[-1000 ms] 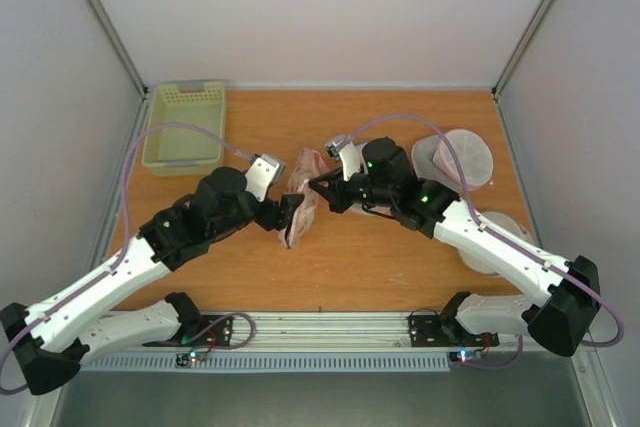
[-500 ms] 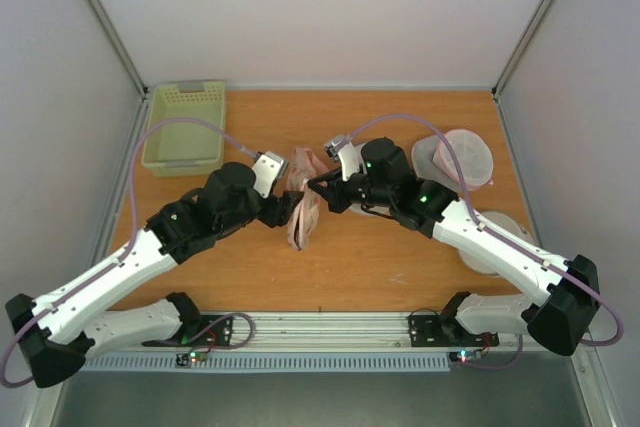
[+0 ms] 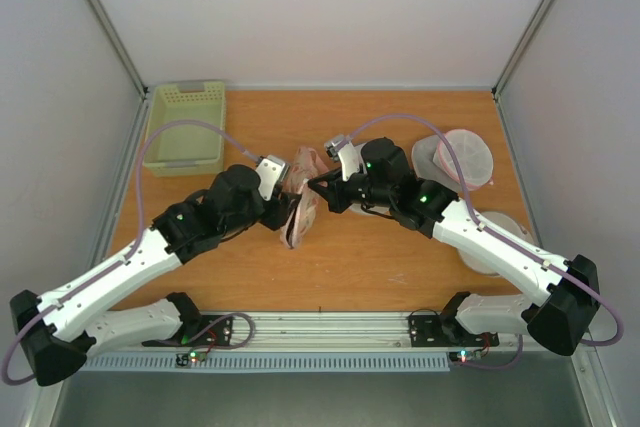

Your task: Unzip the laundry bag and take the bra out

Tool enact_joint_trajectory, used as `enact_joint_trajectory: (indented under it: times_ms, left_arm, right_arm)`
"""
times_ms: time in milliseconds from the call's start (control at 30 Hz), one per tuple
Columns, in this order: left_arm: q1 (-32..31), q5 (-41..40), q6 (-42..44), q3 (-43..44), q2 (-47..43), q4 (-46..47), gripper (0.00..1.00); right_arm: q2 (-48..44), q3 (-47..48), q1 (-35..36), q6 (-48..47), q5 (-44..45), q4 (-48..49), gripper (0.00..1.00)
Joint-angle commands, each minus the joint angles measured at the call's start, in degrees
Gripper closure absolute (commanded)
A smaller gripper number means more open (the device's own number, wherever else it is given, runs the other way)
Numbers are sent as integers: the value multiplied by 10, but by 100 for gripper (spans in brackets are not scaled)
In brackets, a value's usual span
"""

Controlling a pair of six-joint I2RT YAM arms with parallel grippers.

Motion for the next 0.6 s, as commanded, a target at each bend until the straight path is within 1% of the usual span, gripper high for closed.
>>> enact_joint_trajectory:
  times_ms: [0,100,133,167,267,300,433,500,567]
  left_arm:
    - [0,-15,4,-8,8,8,48]
    - [0,-31,14,-9,23,0,47]
    - [0,-35,17,-10,26,1,50]
    - [1,-36,23,-10,28,4,57]
    - [1,-24,34,-11,22,18,90]
    - [0,-15,41,-15,15,28,98]
    - [1,24,100,-52,-35,69,100]
    - [0,39,149,-73,-62,74,100]
    - [0,60,219,-97,-89,73,99]
  right_arm:
    - [-4,18,6,-7,5,36,99]
    - [-5,18,7,-8,4,36,99]
    - [-3,18,7,-9,2,36,99]
    - [-3,18,7,-12,-1,36,99]
    - [0,21,7,-30,-4,24,99]
    - [1,24,5,-40,3,15,99]
    - [9,34,-26,-69,15,-26,99]
    - [12,37,-44,-80,16,-40,99]
    - [14,39,-63,-92,24,-53,99]
